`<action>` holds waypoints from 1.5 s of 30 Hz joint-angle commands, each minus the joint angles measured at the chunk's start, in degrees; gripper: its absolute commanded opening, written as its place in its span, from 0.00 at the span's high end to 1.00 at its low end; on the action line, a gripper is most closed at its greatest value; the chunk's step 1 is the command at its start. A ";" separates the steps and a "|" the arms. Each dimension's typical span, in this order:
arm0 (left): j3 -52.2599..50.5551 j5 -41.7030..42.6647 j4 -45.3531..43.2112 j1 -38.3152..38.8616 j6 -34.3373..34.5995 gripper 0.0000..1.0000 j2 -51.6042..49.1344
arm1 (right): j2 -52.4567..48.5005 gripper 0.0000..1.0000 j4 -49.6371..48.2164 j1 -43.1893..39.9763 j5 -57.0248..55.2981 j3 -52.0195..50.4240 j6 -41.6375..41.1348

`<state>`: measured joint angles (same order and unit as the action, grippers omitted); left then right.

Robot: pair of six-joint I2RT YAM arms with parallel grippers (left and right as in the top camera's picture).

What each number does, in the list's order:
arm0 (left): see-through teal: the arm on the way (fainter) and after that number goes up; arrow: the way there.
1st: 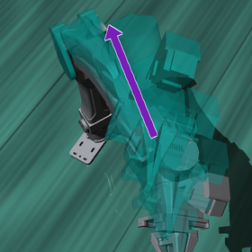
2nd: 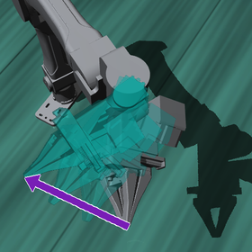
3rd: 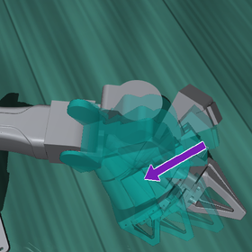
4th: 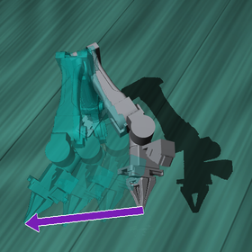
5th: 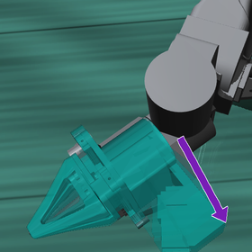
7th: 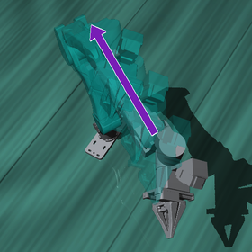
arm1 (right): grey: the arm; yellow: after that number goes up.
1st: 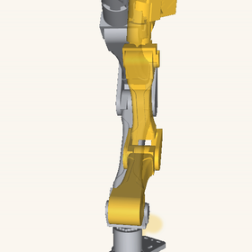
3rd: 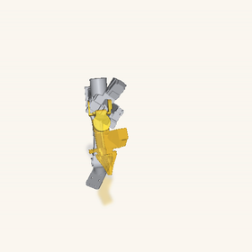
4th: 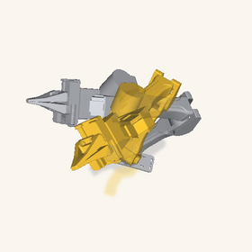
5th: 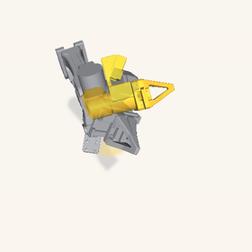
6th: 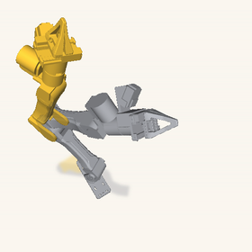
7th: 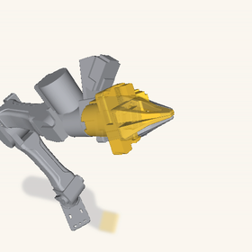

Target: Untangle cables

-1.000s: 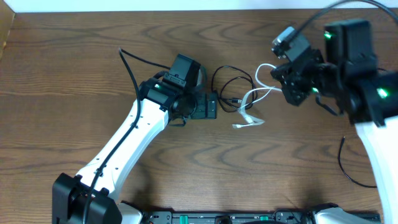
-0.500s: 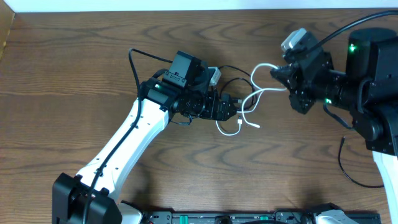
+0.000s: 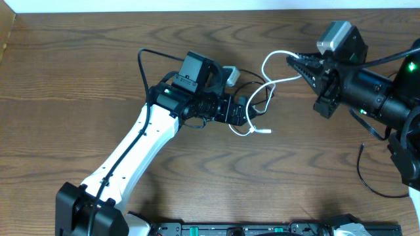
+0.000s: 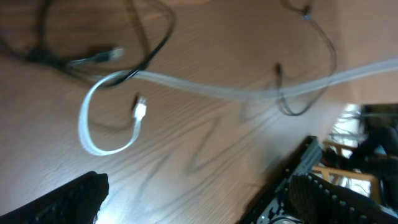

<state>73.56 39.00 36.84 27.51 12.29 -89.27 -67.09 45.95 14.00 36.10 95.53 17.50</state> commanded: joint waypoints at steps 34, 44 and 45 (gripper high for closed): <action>-0.13 12.90 -37.18 1.29 8.63 0.92 13.49 | 3.34 0.99 -4.15 -7.13 -35.89 0.50 -11.93; -0.15 12.85 -37.75 1.29 12.68 0.92 17.81 | -0.81 0.99 5.84 -7.21 -30.67 0.46 -11.91; -0.15 12.83 -35.78 1.29 11.78 0.93 17.42 | -1.22 0.99 7.02 -7.21 -30.53 0.46 -11.93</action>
<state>73.12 51.18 -3.09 28.95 24.21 -70.13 -67.13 50.65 7.18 3.70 95.53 6.42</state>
